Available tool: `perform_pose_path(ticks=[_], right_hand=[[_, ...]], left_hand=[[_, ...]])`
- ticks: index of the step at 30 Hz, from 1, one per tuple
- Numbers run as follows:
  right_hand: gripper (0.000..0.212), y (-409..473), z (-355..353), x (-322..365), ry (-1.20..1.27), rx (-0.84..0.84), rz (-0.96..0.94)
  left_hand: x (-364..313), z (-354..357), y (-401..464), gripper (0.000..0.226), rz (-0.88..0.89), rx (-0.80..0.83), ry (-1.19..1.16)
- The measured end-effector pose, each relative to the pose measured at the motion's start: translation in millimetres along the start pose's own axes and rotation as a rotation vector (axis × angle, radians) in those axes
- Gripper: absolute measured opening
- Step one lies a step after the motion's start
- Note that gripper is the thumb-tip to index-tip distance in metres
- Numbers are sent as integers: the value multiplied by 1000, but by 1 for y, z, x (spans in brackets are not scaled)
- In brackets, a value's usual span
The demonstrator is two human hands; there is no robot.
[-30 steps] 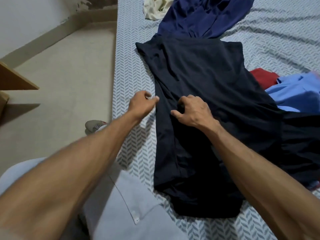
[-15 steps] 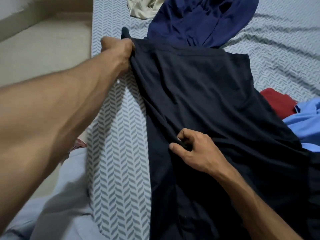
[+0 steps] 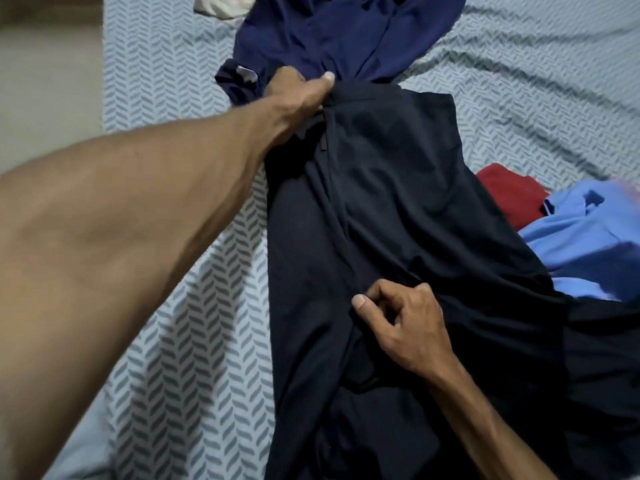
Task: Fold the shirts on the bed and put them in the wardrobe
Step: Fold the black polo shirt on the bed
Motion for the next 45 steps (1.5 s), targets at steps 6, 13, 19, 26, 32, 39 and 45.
perform_pose_path(ticks=[6, 13, 19, 26, 32, 39, 45], right_hand=[[36, 1, 0, -2, 10, 10, -19], [37, -11, -13, 11, -149, 268, 2], [58, -38, -43, 24, -365, 337, 61], [31, -53, -65, 26, -147, 235, 89], [63, -78, -69, 0, -116, 432, 358], [47, -98, -69, -38, 423, 487, 434], [54, -118, -59, -63, 322, 356, 381]], left_hand=[[-21, -41, -50, 7, 34, -113, -442], [32, -56, -266, 34, -157, 142, -17], [51, -36, -396, 47, -332, 557, 259], [76, -35, -443, 52, -453, 653, 366], [89, -35, -466, 31, -512, 638, 77], [96, -34, -488, 36, -522, 716, 26], [97, -35, -496, 28, -551, 669, 83]])
Point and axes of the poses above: each hand's wrist, its own y-axis towards the middle knuckle, its own z-axis out of the palm, x = y × z, the point moved 6 cm from there along y, towards the middle knuckle, and after that the axes turned 9 degrees about z, right-handed, at the moved point
